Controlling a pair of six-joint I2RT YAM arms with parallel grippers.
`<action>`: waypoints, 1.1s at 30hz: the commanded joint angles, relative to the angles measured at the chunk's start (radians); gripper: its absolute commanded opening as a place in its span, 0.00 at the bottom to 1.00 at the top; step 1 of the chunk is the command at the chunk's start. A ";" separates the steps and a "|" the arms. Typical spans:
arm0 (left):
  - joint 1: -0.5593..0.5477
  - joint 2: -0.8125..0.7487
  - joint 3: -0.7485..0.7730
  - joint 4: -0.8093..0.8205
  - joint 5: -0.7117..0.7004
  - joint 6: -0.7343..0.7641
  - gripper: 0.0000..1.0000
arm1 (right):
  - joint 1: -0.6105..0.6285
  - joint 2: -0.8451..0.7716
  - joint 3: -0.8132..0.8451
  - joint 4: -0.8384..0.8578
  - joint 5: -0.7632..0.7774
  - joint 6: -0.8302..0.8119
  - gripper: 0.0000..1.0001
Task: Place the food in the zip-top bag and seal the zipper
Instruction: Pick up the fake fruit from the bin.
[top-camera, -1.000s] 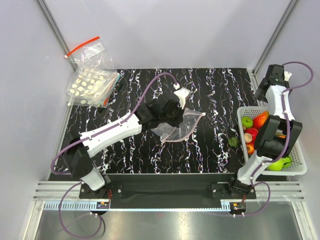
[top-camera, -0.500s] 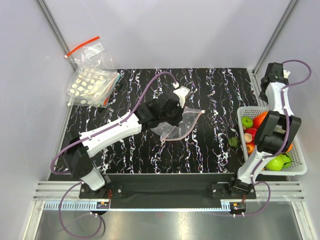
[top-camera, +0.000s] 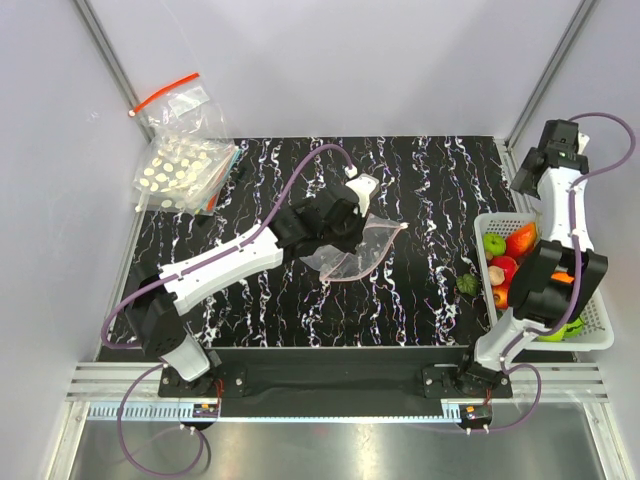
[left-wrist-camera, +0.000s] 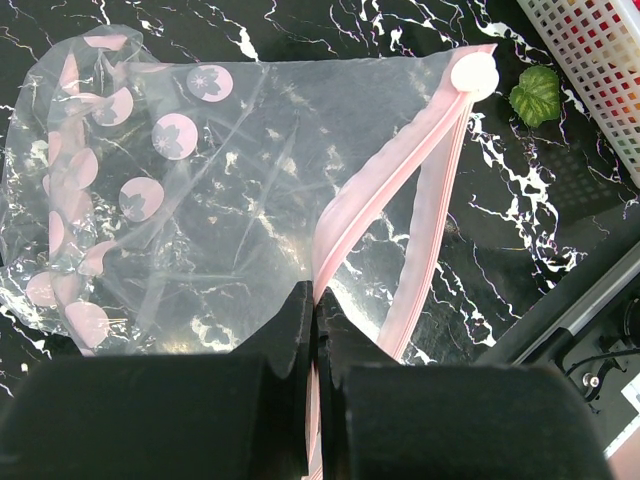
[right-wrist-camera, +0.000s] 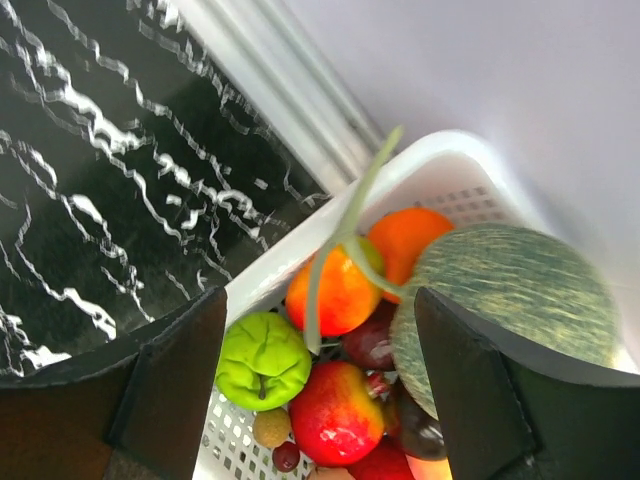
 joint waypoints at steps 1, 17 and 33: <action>-0.004 -0.023 0.027 0.017 -0.013 0.014 0.00 | -0.002 0.035 -0.003 -0.035 -0.064 -0.023 0.83; -0.004 -0.014 0.035 0.003 -0.010 0.020 0.00 | -0.017 0.170 0.020 -0.008 0.034 -0.035 0.52; -0.004 -0.011 0.063 -0.017 -0.027 0.025 0.00 | -0.009 -0.216 -0.038 -0.009 -0.079 0.019 0.00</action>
